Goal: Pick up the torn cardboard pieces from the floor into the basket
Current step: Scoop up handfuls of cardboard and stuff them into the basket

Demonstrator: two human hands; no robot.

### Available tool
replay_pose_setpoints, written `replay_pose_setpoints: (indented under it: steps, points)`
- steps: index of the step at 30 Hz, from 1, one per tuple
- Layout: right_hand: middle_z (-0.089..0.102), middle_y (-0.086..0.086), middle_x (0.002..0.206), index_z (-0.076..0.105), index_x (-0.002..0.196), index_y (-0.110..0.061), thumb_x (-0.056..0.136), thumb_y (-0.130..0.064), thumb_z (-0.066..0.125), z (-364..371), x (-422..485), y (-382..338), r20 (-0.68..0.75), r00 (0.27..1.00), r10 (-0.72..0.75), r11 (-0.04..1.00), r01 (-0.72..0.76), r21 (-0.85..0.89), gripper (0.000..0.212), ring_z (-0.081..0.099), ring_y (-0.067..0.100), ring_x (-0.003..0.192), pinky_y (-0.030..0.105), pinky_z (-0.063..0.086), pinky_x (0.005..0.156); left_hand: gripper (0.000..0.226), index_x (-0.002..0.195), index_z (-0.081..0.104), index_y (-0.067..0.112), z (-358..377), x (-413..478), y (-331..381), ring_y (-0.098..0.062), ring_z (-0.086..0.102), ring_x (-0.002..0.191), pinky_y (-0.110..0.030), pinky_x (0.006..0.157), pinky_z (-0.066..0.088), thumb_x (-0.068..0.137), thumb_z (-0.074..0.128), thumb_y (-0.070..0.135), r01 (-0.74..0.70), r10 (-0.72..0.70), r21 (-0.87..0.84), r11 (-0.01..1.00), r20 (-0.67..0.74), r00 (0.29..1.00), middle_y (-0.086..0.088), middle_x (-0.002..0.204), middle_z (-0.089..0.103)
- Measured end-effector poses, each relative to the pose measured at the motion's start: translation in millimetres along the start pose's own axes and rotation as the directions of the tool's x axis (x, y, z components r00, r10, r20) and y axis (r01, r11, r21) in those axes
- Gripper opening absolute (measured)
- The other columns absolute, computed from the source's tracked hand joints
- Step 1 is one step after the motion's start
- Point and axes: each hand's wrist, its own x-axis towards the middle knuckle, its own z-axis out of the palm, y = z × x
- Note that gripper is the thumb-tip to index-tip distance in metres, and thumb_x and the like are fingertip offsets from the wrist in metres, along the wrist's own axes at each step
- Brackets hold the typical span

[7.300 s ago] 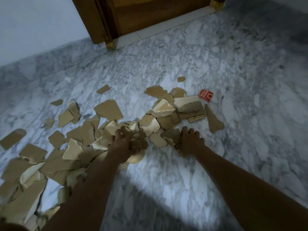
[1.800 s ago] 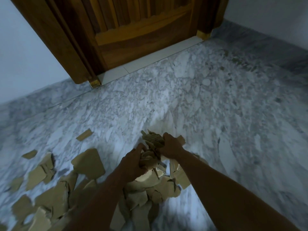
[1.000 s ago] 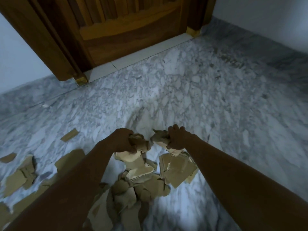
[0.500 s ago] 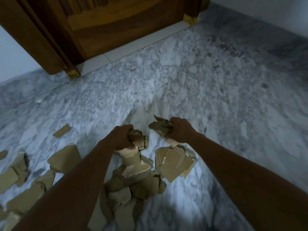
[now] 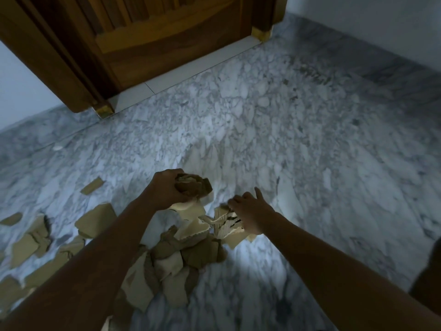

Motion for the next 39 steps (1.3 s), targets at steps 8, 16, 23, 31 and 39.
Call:
replay_pose_setpoints:
  steps: [8, 16, 23, 31, 39]
  points:
    - [0.055, 0.004, 0.12, 0.037, 0.128, -0.019, 0.082, -0.019, 0.069, -12, -21, 21, -0.009, 0.993, 0.12, 0.929, -0.109, 0.353, 0.056, 0.061, 0.029, 0.107, 0.046, 0.045, 0.096, 0.043, 0.085, 0.061, 0.033, 12, -10, 20, -0.013, 0.064, 0.089, -0.025, 0.074, 0.047, 0.057, 0.093, 0.024, 0.051, -0.059, 0.044, 0.998, 0.226, 0.972, 0.005, 0.089, 0.068]
    - [0.066, 0.009, 0.105, 0.065, 0.111, -0.006, 0.085, -0.026, 0.07, -41, -69, 94, 0.086, 0.914, 0.395, 0.723, -0.368, 0.585, 0.033, 0.063, 0.021, 0.094, 0.023, 0.045, 0.071, 0.058, 0.107, 0.072, 0.026, 79, -2, 71, -0.017, 0.068, 0.1, -0.03, 0.082, 0.054, 0.053, 0.091, 0.038, 0.035, -0.102, 0.148, 0.988, 0.475, 0.874, 0.001, 0.105, 0.073]
    - [0.061, 0.011, 0.123, 0.055, 0.125, -0.007, 0.084, -0.025, 0.074, -27, -98, 103, 0.171, 0.873, 0.457, 0.63, -0.454, 0.631, 0.049, 0.059, 0.026, 0.112, 0.031, 0.046, 0.088, 0.075, 0.131, 0.05, 0.02, 161, -6, 85, -0.027, 0.05, 0.12, -0.035, 0.099, 0.046, 0.066, 0.084, 0.035, -0.058, -0.104, 0.413, 0.909, 0.359, 0.927, -0.006, 0.133, 0.046]
    - [0.055, 0.008, 0.127, 0.047, 0.131, -0.011, 0.08, -0.034, 0.079, -5, -106, 84, 0.271, 0.83, 0.488, 0.535, -0.529, 0.658, 0.064, 0.055, 0.026, 0.114, 0.031, 0.046, 0.086, 0.065, 0.122, 0.055, 0.019, 142, -11, 75, -0.023, 0.063, 0.105, -0.029, 0.085, 0.05, 0.065, 0.086, 0.027, -0.012, -0.039, 0.148, 0.989, 0.338, 0.94, -0.005, 0.116, 0.065]
    - [0.051, 0.01, 0.126, 0.047, 0.13, -0.011, 0.073, -0.044, 0.079, -17, -68, 55, 0.287, 0.866, 0.408, 0.677, -0.499, 0.542, 0.073, 0.057, 0.027, 0.109, 0.036, 0.054, 0.089, 0.053, 0.099, 0.046, 0.02, 37, 0, 39, -0.02, 0.06, 0.086, -0.025, 0.059, 0.041, 0.067, 0.088, 0.032, -0.008, 0.017, -0.068, 0.998, 0.147, 0.989, 0.0, 0.093, 0.062]
